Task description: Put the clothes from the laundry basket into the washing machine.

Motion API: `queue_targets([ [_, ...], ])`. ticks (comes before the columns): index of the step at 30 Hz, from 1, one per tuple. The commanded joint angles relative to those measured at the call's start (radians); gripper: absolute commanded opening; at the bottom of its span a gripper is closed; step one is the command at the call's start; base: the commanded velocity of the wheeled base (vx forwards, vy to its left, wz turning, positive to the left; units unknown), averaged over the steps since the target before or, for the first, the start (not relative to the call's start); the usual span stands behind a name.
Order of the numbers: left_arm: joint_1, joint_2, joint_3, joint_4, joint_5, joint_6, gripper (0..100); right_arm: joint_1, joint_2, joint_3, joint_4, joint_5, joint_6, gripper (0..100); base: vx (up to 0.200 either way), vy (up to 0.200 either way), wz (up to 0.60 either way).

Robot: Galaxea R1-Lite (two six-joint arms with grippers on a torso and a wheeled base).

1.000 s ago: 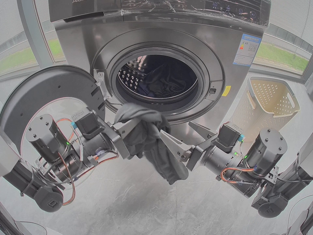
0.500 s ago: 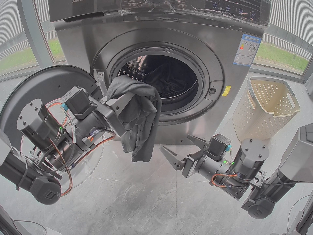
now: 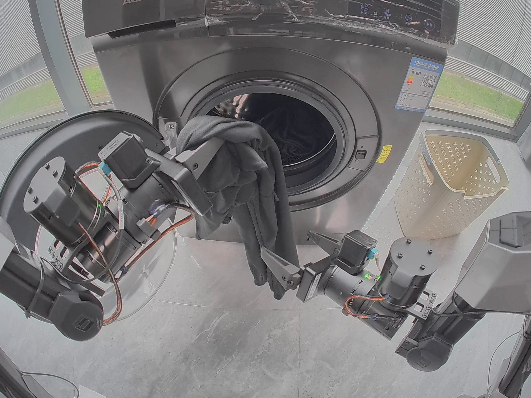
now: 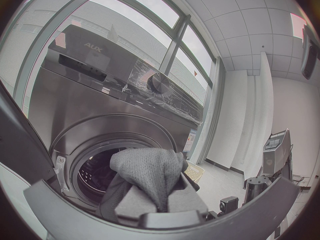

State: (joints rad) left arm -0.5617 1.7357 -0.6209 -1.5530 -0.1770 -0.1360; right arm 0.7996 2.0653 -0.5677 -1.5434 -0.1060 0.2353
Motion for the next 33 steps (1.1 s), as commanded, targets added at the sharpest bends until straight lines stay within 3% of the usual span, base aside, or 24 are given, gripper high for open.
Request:
queue_targets([
  [1,-0.001,-0.002,-0.014,-0.001,0.002,-0.002,0,0.006,0.022,-0.006,0.0,0.0,0.001,100,0.0,0.0,0.0],
  [9,-0.007,-0.004,-0.016,-0.001,0.004,-0.008,0,-0.011,0.07,-0.08,0.0,-0.008,-0.002,100,0.0,0.0,0.0],
  [28,-0.009,-0.001,-0.014,-0.001,0.016,-0.007,0,-0.06,0.254,-0.385,0.011,-0.003,-0.048,100,0.0,0.0,0.0],
  [33,-0.006,-0.001,-0.011,-0.001,0.016,-0.007,0,-0.097,0.277,-0.413,0.002,-0.004,-0.056,100,0.0,0.0,0.0],
])
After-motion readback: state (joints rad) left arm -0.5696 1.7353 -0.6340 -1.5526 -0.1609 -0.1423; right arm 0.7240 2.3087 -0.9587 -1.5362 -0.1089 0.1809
